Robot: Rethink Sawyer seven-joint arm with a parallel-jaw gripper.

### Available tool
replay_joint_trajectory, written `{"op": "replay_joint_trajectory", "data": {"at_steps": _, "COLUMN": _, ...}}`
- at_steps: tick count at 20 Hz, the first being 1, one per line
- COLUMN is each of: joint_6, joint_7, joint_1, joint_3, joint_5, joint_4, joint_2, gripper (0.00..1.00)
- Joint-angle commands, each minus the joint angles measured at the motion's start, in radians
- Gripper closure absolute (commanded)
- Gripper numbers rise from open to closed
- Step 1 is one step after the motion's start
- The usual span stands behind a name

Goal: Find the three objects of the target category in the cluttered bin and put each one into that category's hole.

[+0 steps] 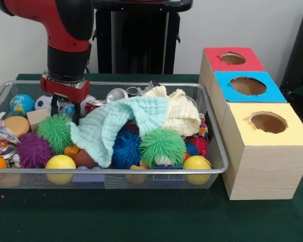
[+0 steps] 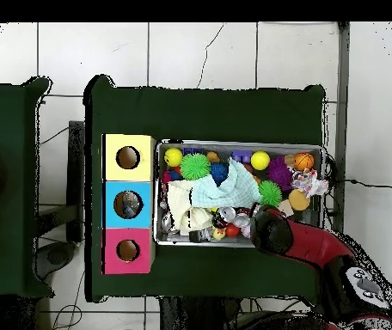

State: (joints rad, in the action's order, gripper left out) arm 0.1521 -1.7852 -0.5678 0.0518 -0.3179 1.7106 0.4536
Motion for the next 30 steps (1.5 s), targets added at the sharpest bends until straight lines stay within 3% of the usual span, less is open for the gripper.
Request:
{"op": "replay_joint_trajectory", "data": {"at_steps": 1, "joint_6": 0.087, "joint_7": 0.012, "joint_1": -0.04, "joint_3": -0.073, "joint_5": -0.07, "joint_4": 0.038, "joint_2": -0.07, "gripper": 0.0}}
{"op": "replay_joint_trajectory", "data": {"at_steps": 16, "joint_6": 0.197, "joint_7": 0.058, "joint_1": -0.089, "joint_3": -0.159, "joint_5": -0.082, "joint_4": 0.076, "joint_2": -0.027, "gripper": 0.0}}
{"op": "replay_joint_trajectory", "data": {"at_steps": 23, "joint_6": 0.156, "joint_7": -0.002, "joint_1": -0.066, "joint_3": -0.118, "joint_5": -0.094, "joint_4": 0.167, "joint_2": 0.062, "gripper": 0.0}}
{"op": "replay_joint_trajectory", "data": {"at_steps": 30, "joint_6": 0.151, "joint_7": -0.082, "joint_1": -0.014, "joint_3": -0.061, "joint_5": -0.052, "joint_4": 0.17, "joint_2": 0.064, "gripper": 0.0}}
